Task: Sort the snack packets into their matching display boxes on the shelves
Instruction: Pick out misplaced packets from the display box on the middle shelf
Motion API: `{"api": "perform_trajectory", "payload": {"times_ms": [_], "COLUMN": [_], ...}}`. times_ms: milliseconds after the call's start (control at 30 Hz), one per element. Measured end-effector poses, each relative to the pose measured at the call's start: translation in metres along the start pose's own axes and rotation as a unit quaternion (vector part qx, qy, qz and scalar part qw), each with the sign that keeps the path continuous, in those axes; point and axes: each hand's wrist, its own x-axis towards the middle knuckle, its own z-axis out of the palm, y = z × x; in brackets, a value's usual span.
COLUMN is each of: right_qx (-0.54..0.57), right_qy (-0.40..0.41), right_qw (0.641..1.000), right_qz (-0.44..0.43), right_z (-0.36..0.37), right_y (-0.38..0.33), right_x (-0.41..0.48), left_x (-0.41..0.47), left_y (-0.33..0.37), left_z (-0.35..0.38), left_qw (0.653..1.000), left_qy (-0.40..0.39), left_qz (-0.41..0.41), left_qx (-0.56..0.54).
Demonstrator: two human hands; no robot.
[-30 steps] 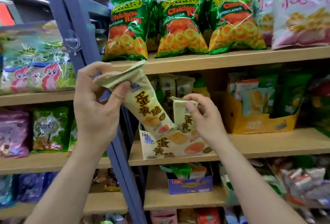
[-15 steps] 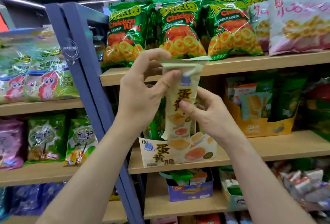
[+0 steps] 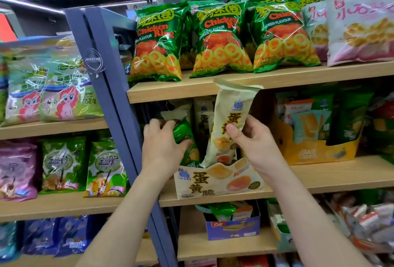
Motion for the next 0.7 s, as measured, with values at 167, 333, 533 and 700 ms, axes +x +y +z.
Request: {"api": "perform_trajectory", "payload": {"times_ms": [167,333,533,700], "right_qx": [-0.106,-0.243,-0.275,-0.367], "right_qy": [-0.002,-0.024,-0.071,-0.132], "right_qw": [0.994,0.968,0.954,0.914], "right_qz": [0.037,0.055,0.098,0.114], "right_z": [0.014,0.025,0.062,0.083], "right_y": [0.003,-0.007,-0.013,0.003], "right_x": [-0.003,0.0,0.019,0.025], "left_x": [-0.012,-0.022,-0.037,-0.041], "left_y": [0.003,0.014,-0.001,-0.01], "left_z": [-0.022,-0.088,-0.116,-0.122], "left_qw": [0.991,0.954,0.934,0.926], "left_qy": [-0.02,0.181,0.197,0.229], "left_qz": [0.03,0.133,0.153,0.165], "left_qx": [-0.125,-0.199,-0.258,-0.249]}}
